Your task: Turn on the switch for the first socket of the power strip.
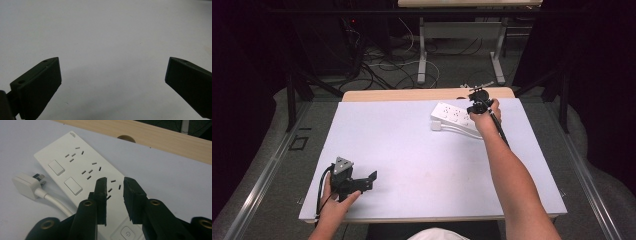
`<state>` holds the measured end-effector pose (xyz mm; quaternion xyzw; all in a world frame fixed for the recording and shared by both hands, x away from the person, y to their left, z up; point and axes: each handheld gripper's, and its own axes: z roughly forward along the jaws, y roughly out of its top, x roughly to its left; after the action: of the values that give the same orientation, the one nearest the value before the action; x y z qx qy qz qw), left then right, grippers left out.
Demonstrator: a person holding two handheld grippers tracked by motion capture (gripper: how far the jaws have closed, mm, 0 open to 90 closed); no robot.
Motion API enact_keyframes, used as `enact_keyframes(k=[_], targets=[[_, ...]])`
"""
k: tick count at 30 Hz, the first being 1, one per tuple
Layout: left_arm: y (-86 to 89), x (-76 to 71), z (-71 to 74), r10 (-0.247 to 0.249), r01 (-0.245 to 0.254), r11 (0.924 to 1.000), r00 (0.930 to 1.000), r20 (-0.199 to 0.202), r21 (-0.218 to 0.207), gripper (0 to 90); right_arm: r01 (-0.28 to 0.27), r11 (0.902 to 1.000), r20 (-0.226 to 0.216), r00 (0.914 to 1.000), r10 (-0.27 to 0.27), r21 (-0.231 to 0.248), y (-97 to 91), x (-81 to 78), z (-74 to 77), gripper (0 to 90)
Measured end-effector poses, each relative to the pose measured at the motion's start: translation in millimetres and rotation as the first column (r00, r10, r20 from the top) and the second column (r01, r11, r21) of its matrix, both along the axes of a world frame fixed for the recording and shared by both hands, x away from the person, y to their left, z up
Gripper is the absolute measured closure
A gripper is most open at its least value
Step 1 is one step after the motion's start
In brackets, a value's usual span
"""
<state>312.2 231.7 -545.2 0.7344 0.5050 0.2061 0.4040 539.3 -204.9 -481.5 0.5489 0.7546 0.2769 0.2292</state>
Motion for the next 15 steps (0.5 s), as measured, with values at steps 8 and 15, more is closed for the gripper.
enact_keyframes(k=[8, 15], targets=[[0.7, 0.3, -0.4, 0.003, -0.003, 1.0000, 1.0000, -0.002, 0.001, 0.3, -0.007, 0.9997, -0.067, 0.9977, 0.008, 0.024, 7.4, 3.3, -11.5, 90.0], [1.4, 0.2, -1.0, 0.008, -0.008, 1.0000, 0.9999, -0.006, -0.001, 0.4, 0.000, 0.9997, -0.096, 0.9954, 0.002, 0.024, 10.5, 3.7, -17.3, 90.0]])
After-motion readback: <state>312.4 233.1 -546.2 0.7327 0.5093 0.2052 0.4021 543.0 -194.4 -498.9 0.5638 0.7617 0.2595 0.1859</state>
